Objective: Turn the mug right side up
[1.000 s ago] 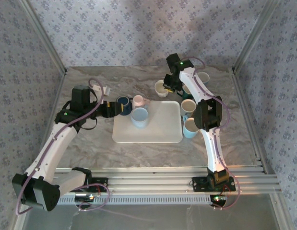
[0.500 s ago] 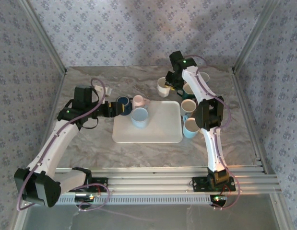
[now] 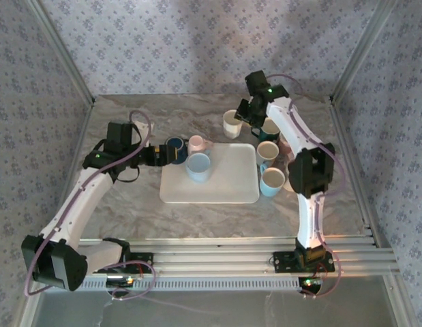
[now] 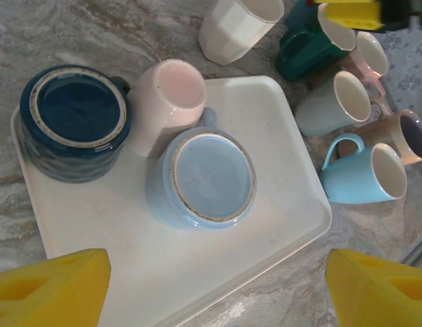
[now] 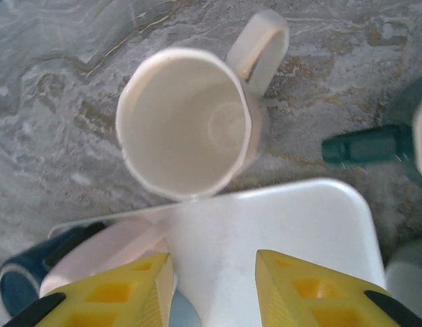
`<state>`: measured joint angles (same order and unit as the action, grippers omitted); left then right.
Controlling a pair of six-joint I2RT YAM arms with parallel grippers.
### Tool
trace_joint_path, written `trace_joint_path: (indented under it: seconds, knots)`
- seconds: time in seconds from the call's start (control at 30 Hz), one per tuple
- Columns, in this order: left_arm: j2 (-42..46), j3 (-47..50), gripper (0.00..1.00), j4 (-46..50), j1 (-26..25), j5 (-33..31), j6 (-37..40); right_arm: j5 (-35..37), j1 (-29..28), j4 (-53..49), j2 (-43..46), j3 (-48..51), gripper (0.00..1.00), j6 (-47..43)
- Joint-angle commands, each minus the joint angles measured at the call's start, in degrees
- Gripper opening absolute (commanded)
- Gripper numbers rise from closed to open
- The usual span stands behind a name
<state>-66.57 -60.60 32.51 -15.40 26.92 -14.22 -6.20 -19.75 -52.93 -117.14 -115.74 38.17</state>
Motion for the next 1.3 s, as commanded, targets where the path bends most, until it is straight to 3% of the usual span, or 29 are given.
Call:
trace_joint_path:
  seconds: [0.0,0.07,0.13,0.3,0.37,0.43,0.53,0.63,0.73,0.83,0.87,0.9,1.27]
  knots:
    - [0.05,-0.5,0.85,2.21,-0.69,-1.9,-0.6,-3.31,-1.05,13.87,11.06,12.98,0.42,-6.21]
    - [0.05,0.79,0.85,3.39,-2.15,-4.73,-1.16,-6.46,-0.48,24.01,18.07,24.96,0.43,-7.31]
    - [-0.06,1.51,0.85,4.38,-3.01,-6.35,-2.29,-4.63,-0.1,29.75,23.6,33.17,0.43,-9.25]
    - [-0.84,2.77,0.92,3.6,-1.66,-9.09,-5.62,-6.83,0.3,30.69,32.41,43.86,0.48,-13.1]
    - [-3.18,2.7,1.0,2.47,0.5,-7.99,-6.84,-8.86,0.8,30.84,34.49,46.42,0.5,-13.56]
    - [-6.33,1.35,1.0,2.67,2.46,-6.83,-6.78,-9.51,1.2,31.79,35.8,48.66,0.69,-13.79]
    - [-11.67,-1.48,1.0,2.27,3.1,-6.84,-1.77,-10.91,1.2,33.14,37.19,50.7,0.69,-13.13]
    - [-16.46,-4.49,1.0,1.85,2.96,-7.97,8.41,-12.39,1.48,34.24,37.77,51.58,0.7,-12.63]
    - [-18.61,-2.16,1.0,-5.6,3.01,-10.67,21.36,-13.58,1.49,35.49,37.84,51.82,0.71,-12.01]
    - [-19.88,1.82,1.0,-16.1,3.51,-9.51,32.68,-14.82,1.51,37.33,38.11,52.59,0.71,-11.67]
    - [-20.63,2.59,1.0,-18.59,3.9,-7.96,35.8,-15.11,1.55,37.41,38.27,52.64,0.76,-11.77]
    - [-21.8,2.83,1.0,-19.93,4.26,-6.71,37.84,-15.33,1.58,37.29,38.3,52.59,0.98,-12.04]
    - [-32.73,-0.84,1.0,-28.55,4.26,-3.79,38.87,-16.86,2.38,36.87,39.67,53.47,1.0,-11.99]
